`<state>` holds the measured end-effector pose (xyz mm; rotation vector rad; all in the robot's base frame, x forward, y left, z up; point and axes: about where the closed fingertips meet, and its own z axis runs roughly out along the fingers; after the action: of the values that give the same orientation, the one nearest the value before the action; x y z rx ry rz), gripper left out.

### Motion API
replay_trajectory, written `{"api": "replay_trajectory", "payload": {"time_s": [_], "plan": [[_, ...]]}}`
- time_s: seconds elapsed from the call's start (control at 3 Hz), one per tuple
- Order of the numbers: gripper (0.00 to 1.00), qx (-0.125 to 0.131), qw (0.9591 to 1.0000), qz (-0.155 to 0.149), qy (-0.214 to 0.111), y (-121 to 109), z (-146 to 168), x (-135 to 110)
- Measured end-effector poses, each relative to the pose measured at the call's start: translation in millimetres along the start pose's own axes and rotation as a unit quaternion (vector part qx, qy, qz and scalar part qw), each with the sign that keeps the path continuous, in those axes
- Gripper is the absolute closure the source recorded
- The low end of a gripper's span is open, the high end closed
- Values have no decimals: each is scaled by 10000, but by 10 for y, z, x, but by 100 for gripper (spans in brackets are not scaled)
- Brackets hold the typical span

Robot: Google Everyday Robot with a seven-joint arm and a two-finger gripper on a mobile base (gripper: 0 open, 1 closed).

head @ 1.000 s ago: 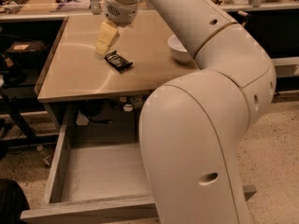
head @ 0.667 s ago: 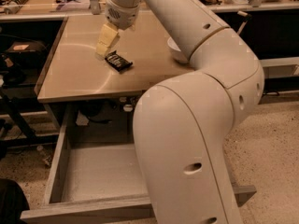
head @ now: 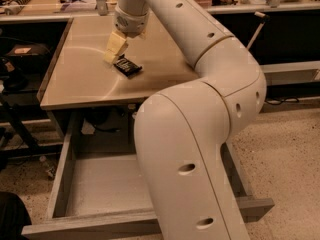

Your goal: Place rxbar chocolate into top drawer

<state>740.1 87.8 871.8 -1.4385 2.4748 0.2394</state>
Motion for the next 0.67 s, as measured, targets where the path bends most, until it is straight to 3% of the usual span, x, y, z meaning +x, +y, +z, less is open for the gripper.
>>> {"api": "replay_trajectory", "payload": {"time_s": [0.67], "plan": [[0,-52,10000,-18,-59,16,121,-78]]}}
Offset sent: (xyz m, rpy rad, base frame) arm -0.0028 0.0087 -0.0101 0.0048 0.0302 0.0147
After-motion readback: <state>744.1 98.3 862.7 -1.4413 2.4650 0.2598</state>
